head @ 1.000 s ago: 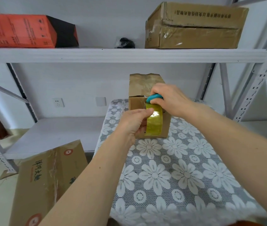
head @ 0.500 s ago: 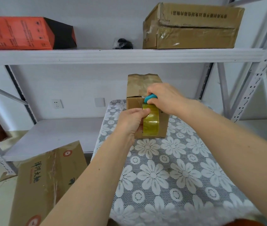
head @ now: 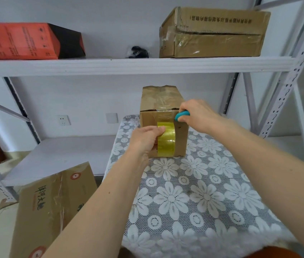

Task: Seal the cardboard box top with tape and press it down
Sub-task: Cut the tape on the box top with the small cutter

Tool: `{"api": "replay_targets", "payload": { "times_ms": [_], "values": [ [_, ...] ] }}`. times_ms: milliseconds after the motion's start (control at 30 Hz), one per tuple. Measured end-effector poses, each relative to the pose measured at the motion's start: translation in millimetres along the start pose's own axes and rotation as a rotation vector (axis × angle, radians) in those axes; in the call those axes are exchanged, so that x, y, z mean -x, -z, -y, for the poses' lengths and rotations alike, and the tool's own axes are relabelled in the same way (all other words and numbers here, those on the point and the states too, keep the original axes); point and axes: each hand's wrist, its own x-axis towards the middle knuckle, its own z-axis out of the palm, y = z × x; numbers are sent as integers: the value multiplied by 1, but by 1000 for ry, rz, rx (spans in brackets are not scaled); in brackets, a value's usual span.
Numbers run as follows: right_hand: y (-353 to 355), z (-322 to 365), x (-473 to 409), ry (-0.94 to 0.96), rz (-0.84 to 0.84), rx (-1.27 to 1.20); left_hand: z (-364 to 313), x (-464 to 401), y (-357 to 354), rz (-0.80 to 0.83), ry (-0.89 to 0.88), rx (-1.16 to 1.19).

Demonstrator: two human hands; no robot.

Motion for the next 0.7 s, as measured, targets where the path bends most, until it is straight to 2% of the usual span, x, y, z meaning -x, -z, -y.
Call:
{"api": "replay_targets", "payload": {
  "times_ms": [133,333,467,700],
  "values": [
    [4,0,-1,-80,6,-83,-2,3,4,56,-33,-187],
    [-6,-3,11,-172,134,-312,3,10,4,157,-209,-898],
    [-25,-9,25,-250,221,-476,15,16,1,196,-254,-1322],
    [-66,-23,50,-426,331,-519,32,28,1,286,-217,-1454]
  ]
}}
